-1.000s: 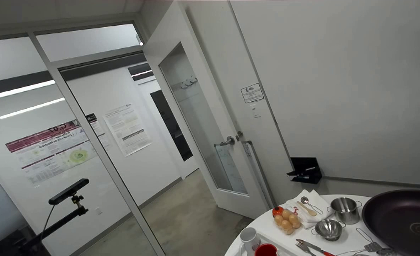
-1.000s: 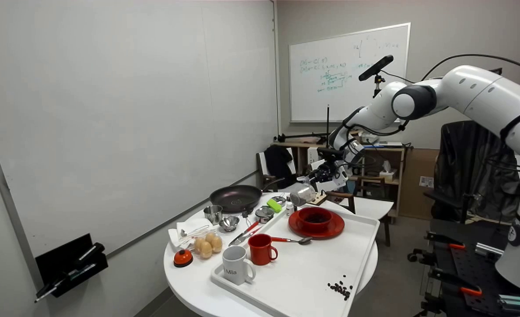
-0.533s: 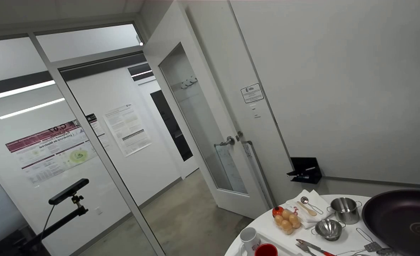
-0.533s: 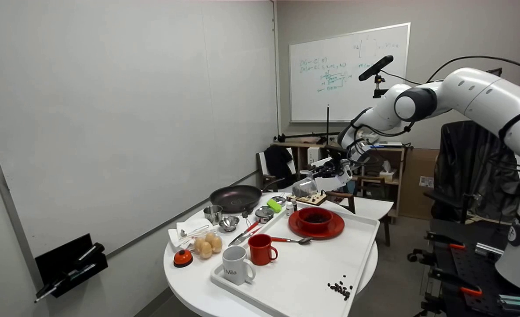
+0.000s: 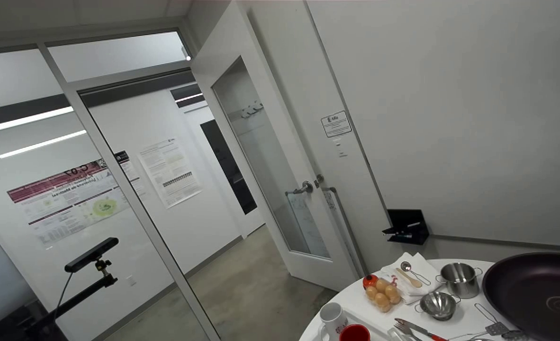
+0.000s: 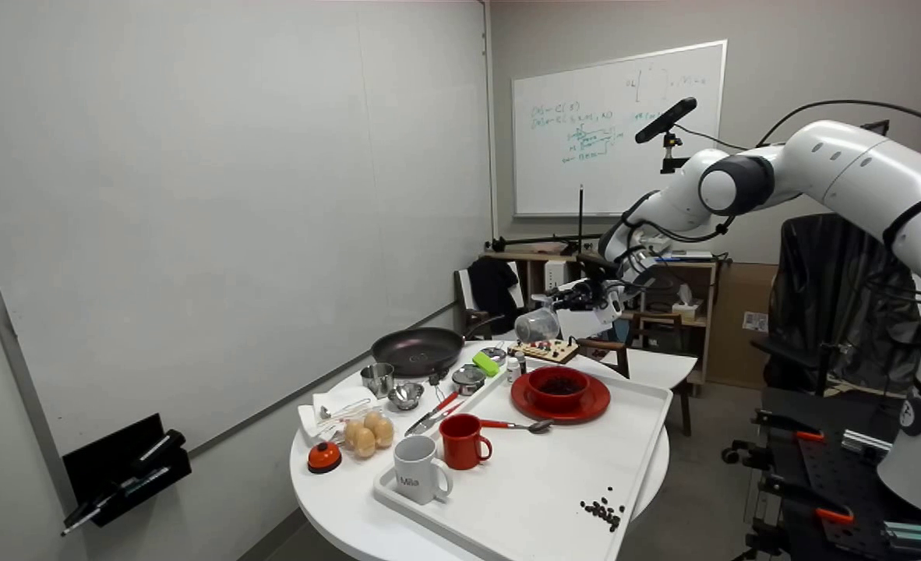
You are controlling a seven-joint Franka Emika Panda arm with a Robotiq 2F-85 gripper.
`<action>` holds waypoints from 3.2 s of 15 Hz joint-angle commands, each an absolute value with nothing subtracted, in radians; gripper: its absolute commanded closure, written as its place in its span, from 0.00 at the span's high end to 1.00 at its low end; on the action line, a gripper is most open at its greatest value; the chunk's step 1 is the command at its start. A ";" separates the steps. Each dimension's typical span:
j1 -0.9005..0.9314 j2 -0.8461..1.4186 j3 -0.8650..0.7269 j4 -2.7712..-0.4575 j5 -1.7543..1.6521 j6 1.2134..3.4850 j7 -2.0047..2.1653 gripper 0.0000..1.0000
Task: Pour the contents of the jug into the bowl
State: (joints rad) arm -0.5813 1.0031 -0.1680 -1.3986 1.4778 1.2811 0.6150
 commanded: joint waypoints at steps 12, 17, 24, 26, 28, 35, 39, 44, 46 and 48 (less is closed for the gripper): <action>-0.622 1.065 -0.156 -1.368 1.568 1.159 0.601 0.10; -0.620 1.067 -0.159 -1.371 1.572 1.153 0.600 0.10; -0.630 1.078 -0.143 -1.367 1.604 1.116 0.609 0.10; -0.635 1.081 -0.138 -1.369 1.620 1.104 0.620 0.10; -0.637 1.084 -0.136 -1.370 1.632 1.097 0.621 0.11; -0.643 1.092 -0.135 -1.376 1.657 1.079 0.616 0.11; -0.642 1.089 -0.137 -1.378 1.663 1.080 0.617 0.11; -0.609 1.061 -0.166 -1.397 1.627 1.118 0.601 0.11; -0.590 1.053 -0.177 -1.395 1.606 1.129 0.600 0.11; -0.561 1.042 -0.194 -1.395 1.575 1.147 0.604 0.11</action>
State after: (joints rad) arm -0.6078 1.0707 -0.1617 -1.3974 1.6205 1.1186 0.6044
